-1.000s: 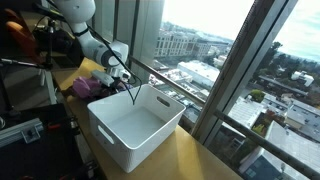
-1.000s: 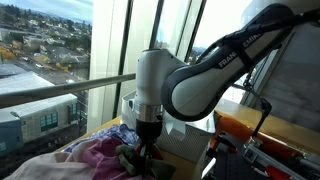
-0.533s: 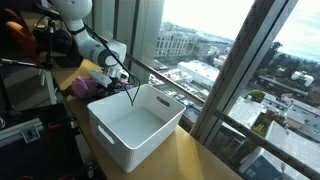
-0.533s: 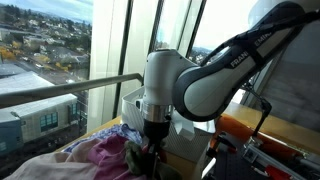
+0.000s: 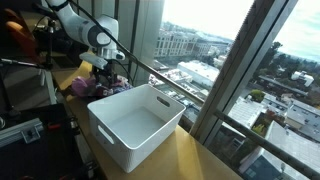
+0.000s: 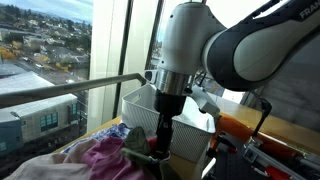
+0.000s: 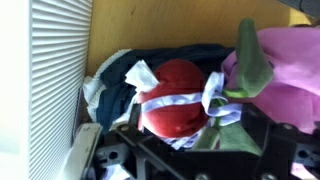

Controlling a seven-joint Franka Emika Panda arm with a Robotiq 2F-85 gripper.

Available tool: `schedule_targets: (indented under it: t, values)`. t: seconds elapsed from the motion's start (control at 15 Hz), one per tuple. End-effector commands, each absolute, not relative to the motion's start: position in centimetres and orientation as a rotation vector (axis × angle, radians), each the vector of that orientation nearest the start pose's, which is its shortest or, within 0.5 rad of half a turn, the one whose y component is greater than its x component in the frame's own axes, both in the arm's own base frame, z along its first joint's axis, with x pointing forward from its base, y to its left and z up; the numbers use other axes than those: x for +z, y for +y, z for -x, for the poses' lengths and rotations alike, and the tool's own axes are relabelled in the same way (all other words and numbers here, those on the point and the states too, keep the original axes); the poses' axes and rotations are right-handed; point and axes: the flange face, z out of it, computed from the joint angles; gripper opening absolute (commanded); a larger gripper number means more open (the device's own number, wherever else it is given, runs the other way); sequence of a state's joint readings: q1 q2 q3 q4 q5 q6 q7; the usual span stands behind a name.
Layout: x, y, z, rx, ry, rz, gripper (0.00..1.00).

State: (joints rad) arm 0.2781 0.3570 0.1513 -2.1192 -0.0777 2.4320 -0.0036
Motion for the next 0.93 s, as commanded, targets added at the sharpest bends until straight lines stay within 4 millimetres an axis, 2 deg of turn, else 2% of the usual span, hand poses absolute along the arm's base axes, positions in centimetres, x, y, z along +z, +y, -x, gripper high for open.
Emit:
schedule_targets:
  t: [0.0, 0.47, 0.73, 0.87]
  values:
    - [28.1, 24.5, -51.1, -0.02, -0.847, 3.058, 1.0]
    - [32.4, 26.2, -51.8, -0.146, -0.951, 3.05, 1.0]
    - [33.2, 27.6, -52.6, -0.209, -1.02, 3.046, 1.0]
    - [32.8, 28.5, -53.1, -0.232, -1.06, 3.048, 1.0]
